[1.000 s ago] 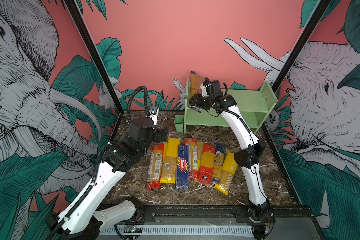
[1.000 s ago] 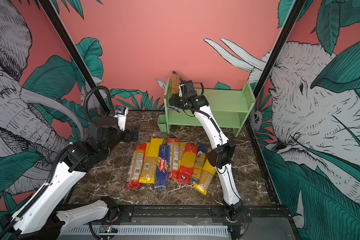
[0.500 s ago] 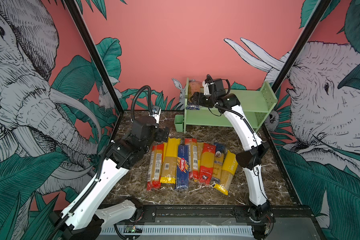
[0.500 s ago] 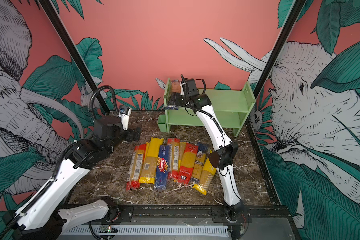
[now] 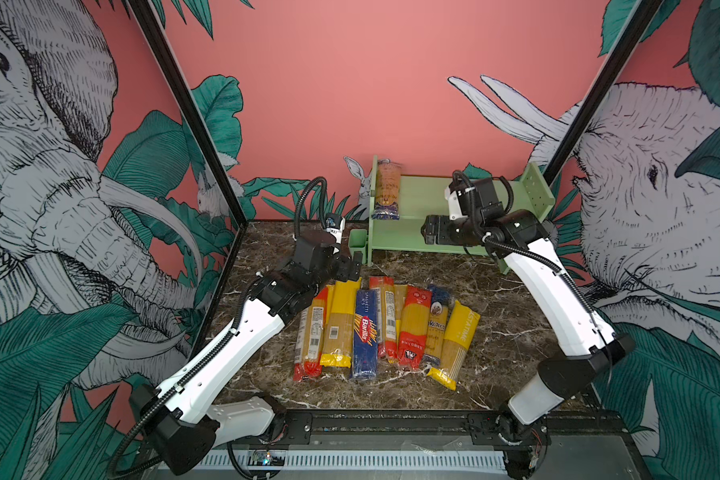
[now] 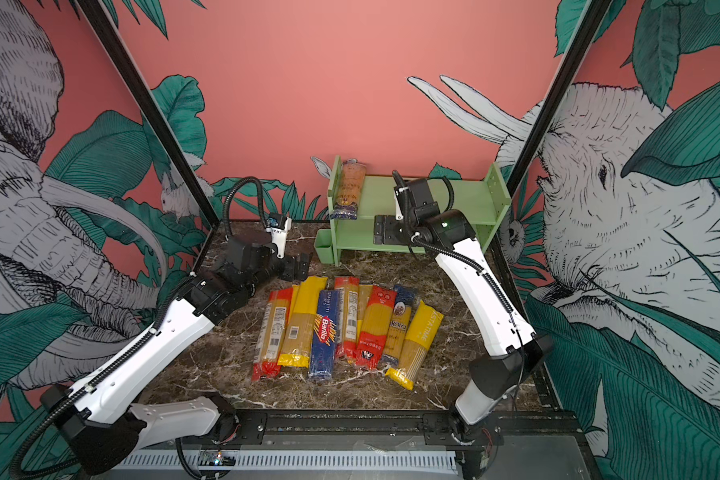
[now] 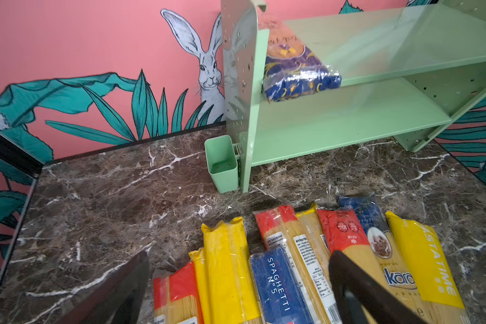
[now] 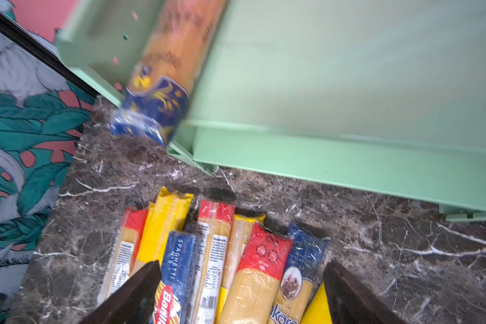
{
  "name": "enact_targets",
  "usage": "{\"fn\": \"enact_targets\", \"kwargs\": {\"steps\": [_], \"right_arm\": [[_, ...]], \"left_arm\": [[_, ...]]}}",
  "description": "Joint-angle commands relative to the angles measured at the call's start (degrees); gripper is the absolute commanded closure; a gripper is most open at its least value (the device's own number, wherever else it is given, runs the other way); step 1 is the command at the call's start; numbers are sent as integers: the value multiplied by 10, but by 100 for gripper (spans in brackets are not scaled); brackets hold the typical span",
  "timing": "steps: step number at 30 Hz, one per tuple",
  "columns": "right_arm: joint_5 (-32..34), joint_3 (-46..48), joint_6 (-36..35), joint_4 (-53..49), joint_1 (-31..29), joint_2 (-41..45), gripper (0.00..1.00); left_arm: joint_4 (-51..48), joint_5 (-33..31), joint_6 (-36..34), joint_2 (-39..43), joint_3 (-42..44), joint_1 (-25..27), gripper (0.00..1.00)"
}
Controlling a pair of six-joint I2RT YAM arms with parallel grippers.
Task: Place and organize the pasta boxes and bags onto the shelf
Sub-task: 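Stand the bag upright on the upper shelf and open the right gripper, then lower the right gripper to the blue Barilla box while the left arm draws back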
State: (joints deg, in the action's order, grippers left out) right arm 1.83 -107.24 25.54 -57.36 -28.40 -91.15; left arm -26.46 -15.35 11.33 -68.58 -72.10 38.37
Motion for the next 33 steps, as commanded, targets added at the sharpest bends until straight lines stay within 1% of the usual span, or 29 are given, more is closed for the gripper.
{"fn": "enact_targets", "kwargs": {"steps": [1, 5, 7, 10, 12, 15, 17, 19, 21, 23, 26, 29, 31, 33], "right_arm": [[-7, 109, 13, -22, -1, 40, 10], [-74, 235, 9, 19, -2, 93, 10], [-89, 273, 17, 25, -8, 106, 10], [-82, 312, 30, 34, -30, 127, 11], [-64, 345, 54, 52, -53, 145, 11], [-33, 373, 113, 79, -98, 158, 11], [-5, 386, 162, 99, -143, 156, 11], [23, 385, 203, 108, -188, 147, 11], [49, 374, 221, 111, -236, 131, 11], [86, 362, 233, 95, -280, 107, 11], [98, 360, 271, 78, -310, 76, 12], [70, 370, 307, 115, -327, 64, 12], [65, 357, 311, 129, -344, 54, 12], [66, 325, 302, 113, -360, 24, 12]], "left_arm": [[23, -40, 25, 15, 2, 33, 1], [-63, -114, 10, -15, -57, 84, 1], [-97, -124, 29, -18, -70, 99, 1], [-91, -96, 50, -1, -37, 101, 1], [-81, -88, 48, 15, -12, 102, 1], [-101, -69, 37, 46, 9, 101, 1], [-134, -62, 41, 84, 29, 101, 1], [-178, -65, 72, 129, 50, 101, 1], [-221, -65, 116, 190, 77, 102, 1], [-237, -62, 138, 262, 123, 101, 2], [-256, -71, 162, 350, 170, 101, 1], [-281, -64, 183, 380, 161, 102, 1], [-298, -50, 189, 378, 143, 101, 1], [-315, -53, 192, 376, 137, 102, 2]]}}
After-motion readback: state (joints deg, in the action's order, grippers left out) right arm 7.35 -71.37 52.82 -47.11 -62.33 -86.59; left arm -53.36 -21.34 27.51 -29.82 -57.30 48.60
